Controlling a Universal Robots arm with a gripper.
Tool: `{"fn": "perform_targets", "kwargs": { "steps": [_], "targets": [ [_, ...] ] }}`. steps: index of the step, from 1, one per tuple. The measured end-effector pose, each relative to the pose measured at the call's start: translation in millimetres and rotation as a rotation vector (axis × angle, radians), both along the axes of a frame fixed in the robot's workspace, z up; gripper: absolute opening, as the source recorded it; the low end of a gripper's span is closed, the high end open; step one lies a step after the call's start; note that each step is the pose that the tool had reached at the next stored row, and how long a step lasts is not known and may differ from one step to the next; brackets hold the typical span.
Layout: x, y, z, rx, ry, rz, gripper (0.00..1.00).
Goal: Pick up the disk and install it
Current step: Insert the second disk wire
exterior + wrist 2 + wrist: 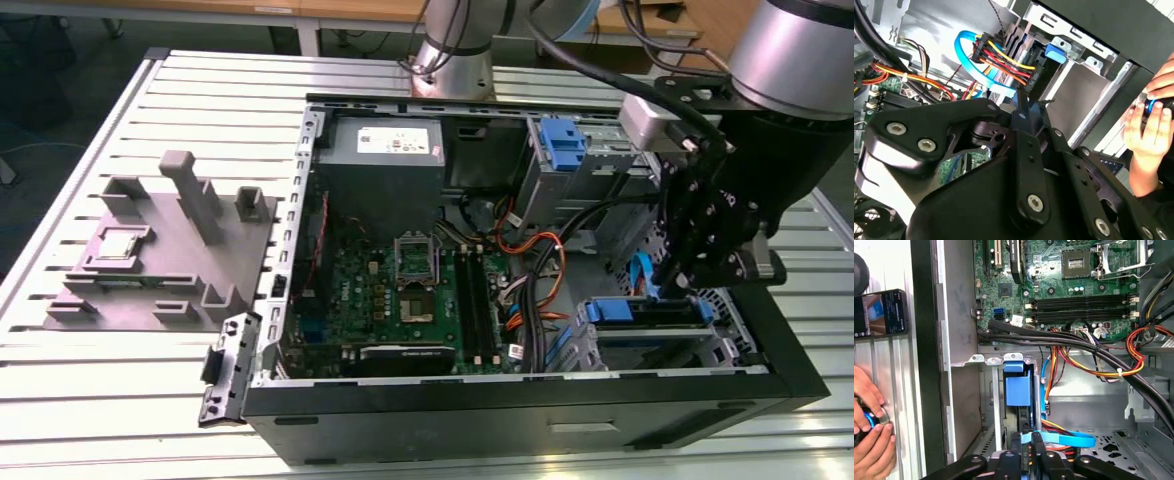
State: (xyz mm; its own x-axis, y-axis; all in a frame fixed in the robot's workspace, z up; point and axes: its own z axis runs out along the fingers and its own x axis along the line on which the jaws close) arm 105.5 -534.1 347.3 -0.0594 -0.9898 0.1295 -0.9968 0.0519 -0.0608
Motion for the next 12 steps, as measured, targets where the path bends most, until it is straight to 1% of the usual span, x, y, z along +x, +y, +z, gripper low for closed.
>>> {"fn": "perform_targets", "kwargs": {
  "steps": [1,3,12],
  "targets": [
    [0.0,0.0,0.0,0.0000,0.0001,0.000,0.22],
    [0.0,0.0,0.0,0.0000,0.0001,0.000,0.10],
    [0.0,0.0,0.1,-0.0001,0.0004,0.000,0.10]
  ]
}}
